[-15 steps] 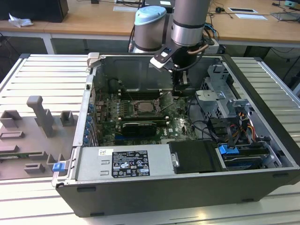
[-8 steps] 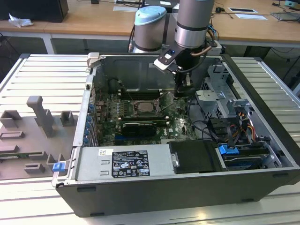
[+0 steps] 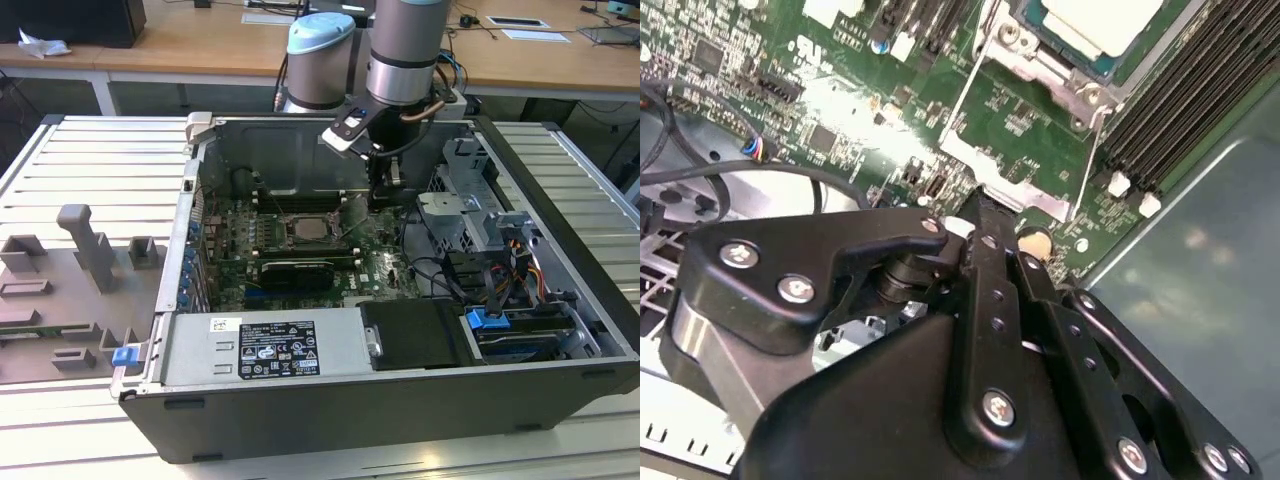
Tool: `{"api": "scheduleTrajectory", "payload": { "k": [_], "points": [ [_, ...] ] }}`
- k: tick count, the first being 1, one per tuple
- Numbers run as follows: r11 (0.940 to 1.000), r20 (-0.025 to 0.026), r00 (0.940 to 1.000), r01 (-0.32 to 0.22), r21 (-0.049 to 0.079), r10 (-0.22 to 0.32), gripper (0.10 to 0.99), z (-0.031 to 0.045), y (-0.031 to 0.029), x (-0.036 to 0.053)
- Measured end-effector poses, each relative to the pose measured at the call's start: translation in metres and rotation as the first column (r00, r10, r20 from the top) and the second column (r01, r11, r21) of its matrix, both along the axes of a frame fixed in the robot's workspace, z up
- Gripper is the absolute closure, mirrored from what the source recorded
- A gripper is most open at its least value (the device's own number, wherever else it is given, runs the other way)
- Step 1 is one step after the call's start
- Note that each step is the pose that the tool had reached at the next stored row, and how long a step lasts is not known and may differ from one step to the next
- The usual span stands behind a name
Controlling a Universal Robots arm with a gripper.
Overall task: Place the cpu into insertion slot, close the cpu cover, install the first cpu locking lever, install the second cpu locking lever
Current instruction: 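Close the cpu cover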
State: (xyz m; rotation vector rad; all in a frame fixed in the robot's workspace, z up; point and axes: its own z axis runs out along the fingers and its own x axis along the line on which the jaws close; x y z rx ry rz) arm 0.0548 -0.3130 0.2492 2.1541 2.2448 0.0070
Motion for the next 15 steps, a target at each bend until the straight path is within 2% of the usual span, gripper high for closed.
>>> {"api": "scheduleTrajectory", "payload": {
  "k": [6, 11, 15],
  "points": [
    [1.0, 0.0, 1.0, 0.0, 0.0, 0.0, 0.98, 0.0, 0.0, -0.012],
    [1.0, 0.0, 1.0, 0.0, 0.0, 0.0, 0.98, 0.0, 0.0, -0.0277],
    [1.0, 0.0, 1.0, 0.0, 0.0, 0.0, 0.98, -0.0006, 0.0, -0.0435]
  ]
}}
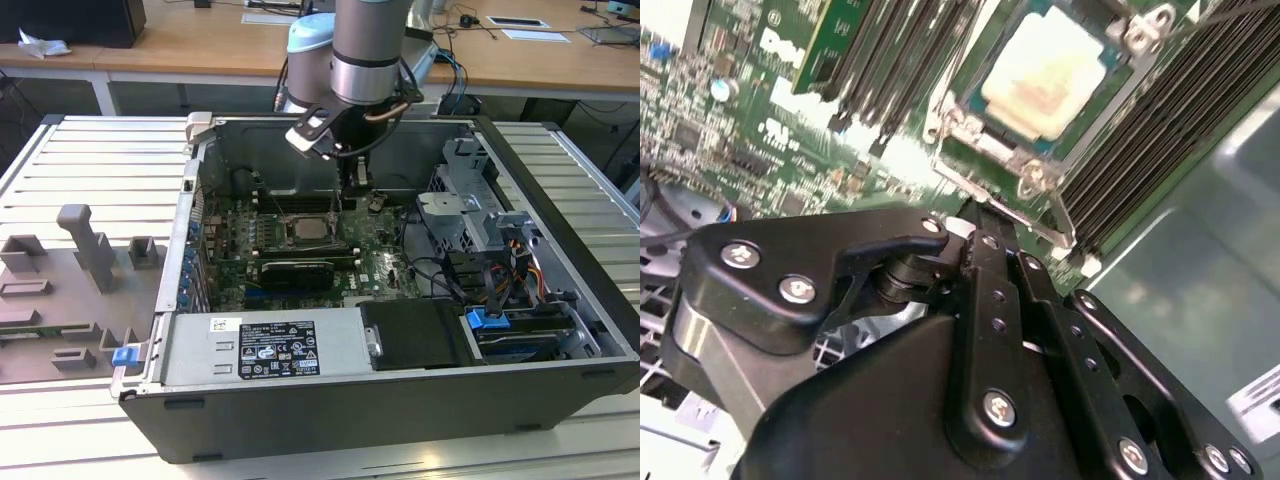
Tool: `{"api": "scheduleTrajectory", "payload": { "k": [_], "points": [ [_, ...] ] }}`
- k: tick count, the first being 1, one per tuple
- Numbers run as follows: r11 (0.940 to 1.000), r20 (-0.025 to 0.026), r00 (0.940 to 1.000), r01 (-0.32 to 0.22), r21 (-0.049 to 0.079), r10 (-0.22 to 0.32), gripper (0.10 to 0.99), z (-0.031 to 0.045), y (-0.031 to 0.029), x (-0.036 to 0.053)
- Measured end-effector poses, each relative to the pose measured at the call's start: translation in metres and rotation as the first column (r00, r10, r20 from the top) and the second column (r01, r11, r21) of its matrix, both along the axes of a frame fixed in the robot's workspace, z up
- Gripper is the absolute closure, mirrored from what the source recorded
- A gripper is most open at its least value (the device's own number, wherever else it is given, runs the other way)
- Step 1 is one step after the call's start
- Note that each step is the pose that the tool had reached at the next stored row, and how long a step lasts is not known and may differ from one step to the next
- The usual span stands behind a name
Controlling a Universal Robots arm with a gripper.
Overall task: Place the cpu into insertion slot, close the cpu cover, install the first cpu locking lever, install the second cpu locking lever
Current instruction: 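Close the cpu cover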
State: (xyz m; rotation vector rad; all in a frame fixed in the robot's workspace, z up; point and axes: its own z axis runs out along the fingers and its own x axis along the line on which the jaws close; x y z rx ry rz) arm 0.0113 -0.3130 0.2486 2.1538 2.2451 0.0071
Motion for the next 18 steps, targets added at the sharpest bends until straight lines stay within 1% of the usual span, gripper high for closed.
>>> {"api": "scheduleTrajectory", "payload": {
  "k": [1, 5, 7, 8, 9, 12, 15, 18],
  "points": [
    [1.0, 0.0001, 1.0, 0.0, 0.0, 0.0, 0.98, -0.0005, 0.0, -0.0034],
    [1.0, 0.0, 1.0, 0.0, 0.0, 0.0, 0.98, -0.003, 0.0001, -0.0114],
    [1.0, 0.0, 1.0, 0.0, -0.001, 0.0, 0.98, -0.0059, 0.0002, -0.0147],
    [1.0, -0.0001, 1.0, 0.0, -0.001, 0.0, 0.98, -0.0089, 0.0003, -0.0174],
    [1.0, 0.0, 1.0, 0.0, -0.002, 0.0, 0.98, -0.0137, 0.0003, -0.0211],
    [1.0, 0.0, 1.0, 0.0, -0.002, 0.0, 0.98, -0.0201, 0.0003, -0.0255],
    [1.0, 0.0, 1.0, -0.001, -0.002, 0.001, 0.98, -0.0227, 0.0002, -0.0316],
    [1.0, 0.0001, 1.0, -0.004, -0.001, 0.004, 0.98, -0.0251, 0.0003, -0.0417]
  ]
}}
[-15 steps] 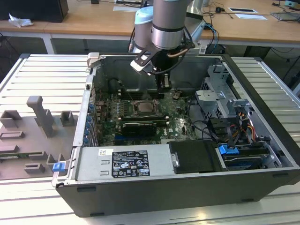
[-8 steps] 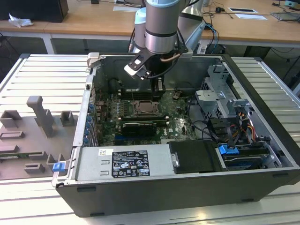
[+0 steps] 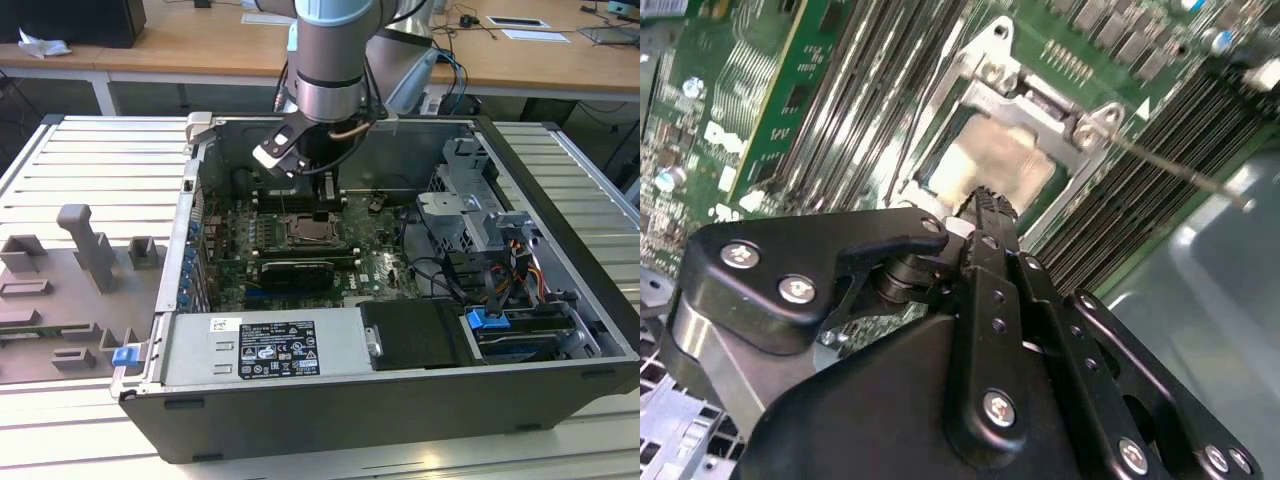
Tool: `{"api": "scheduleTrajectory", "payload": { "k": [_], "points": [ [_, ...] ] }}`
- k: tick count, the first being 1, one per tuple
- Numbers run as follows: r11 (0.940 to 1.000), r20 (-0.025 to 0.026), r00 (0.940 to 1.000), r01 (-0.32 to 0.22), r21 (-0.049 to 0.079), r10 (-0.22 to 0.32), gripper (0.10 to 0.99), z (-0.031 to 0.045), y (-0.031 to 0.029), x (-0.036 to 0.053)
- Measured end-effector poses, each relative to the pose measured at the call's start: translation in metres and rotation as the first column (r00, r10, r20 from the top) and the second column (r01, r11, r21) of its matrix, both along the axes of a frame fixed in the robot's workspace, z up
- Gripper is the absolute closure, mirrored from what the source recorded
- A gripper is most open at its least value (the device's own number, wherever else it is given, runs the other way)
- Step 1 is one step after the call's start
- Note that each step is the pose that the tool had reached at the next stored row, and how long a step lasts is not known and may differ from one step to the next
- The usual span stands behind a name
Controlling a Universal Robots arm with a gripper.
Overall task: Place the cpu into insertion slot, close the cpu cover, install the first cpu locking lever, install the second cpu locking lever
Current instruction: 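Close the cpu cover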
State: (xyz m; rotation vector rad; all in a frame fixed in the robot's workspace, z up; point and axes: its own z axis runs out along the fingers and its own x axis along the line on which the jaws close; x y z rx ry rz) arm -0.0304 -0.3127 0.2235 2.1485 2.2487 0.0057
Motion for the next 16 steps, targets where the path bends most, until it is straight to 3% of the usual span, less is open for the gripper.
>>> {"api": "scheduleTrajectory", "payload": {
  "k": [5, 8, 16],
  "points": [
    [0.9997, -0.0001, 0.9997, -0.024, 0.0, 0.024, 0.98, -0.0077, -0.0001, -0.0092],
    [0.9994, -0.0001, 0.9994, -0.036, 0.0, 0.036, 0.98, -0.0105, -0.0001, -0.0193],
    [0.9989, -0.0001, 0.9989, -0.047, 0.0, 0.047, 0.98, -0.0164, -0.0001, -0.0232]
  ]
}}
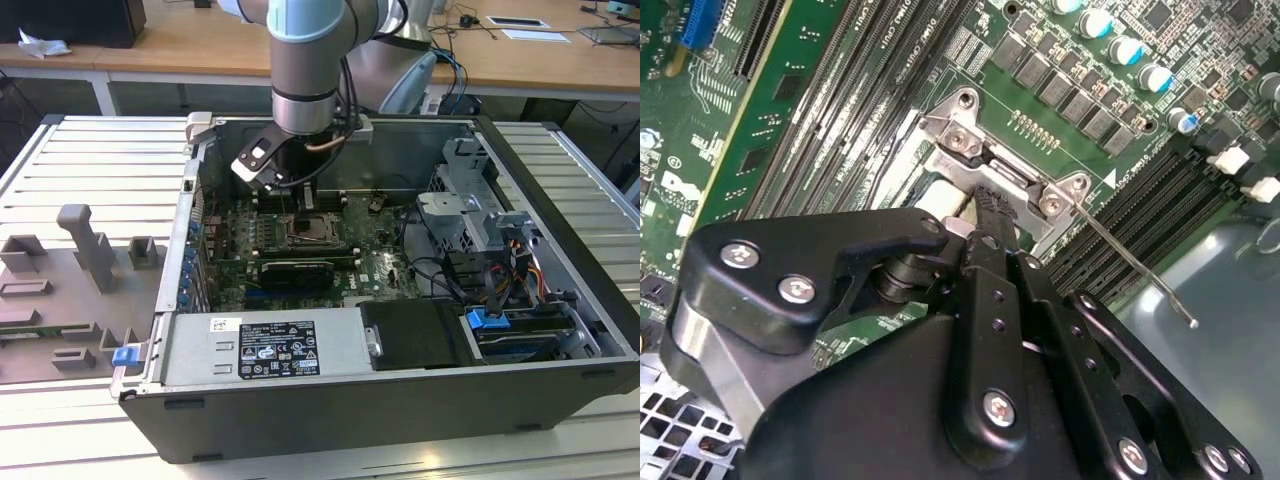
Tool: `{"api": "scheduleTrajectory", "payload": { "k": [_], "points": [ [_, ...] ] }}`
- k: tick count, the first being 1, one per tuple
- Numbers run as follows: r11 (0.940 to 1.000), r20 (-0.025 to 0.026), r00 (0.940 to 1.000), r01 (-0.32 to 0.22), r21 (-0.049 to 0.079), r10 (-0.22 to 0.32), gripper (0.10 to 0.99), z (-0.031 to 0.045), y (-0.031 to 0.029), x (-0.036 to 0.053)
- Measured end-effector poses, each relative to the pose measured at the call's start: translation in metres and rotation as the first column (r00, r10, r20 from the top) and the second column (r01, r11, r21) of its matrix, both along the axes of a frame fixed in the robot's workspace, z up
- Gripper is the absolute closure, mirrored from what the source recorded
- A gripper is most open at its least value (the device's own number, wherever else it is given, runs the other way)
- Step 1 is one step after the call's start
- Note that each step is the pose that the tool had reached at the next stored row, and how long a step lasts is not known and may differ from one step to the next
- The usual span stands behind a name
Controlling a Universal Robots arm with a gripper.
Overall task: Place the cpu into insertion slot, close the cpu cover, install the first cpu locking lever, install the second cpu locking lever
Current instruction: 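Close the cpu cover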
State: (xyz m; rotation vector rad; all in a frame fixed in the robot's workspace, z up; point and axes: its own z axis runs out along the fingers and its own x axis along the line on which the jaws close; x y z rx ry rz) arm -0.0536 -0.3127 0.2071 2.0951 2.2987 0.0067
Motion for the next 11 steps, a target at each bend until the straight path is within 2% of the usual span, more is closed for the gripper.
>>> {"api": "scheduleTrajectory", "payload": {
  "k": [6, 11],
  "points": [
    [1.0, 0.0, 1.0, -0.003, 0.0, 0.003, 0.98, -0.0015, 0.0001, -0.0001],
    [1.0, 0.0, 1.0, -0.003, 0.0, 0.003, 0.98, 0.0095, 0.0, 0.0001]
  ]
}}
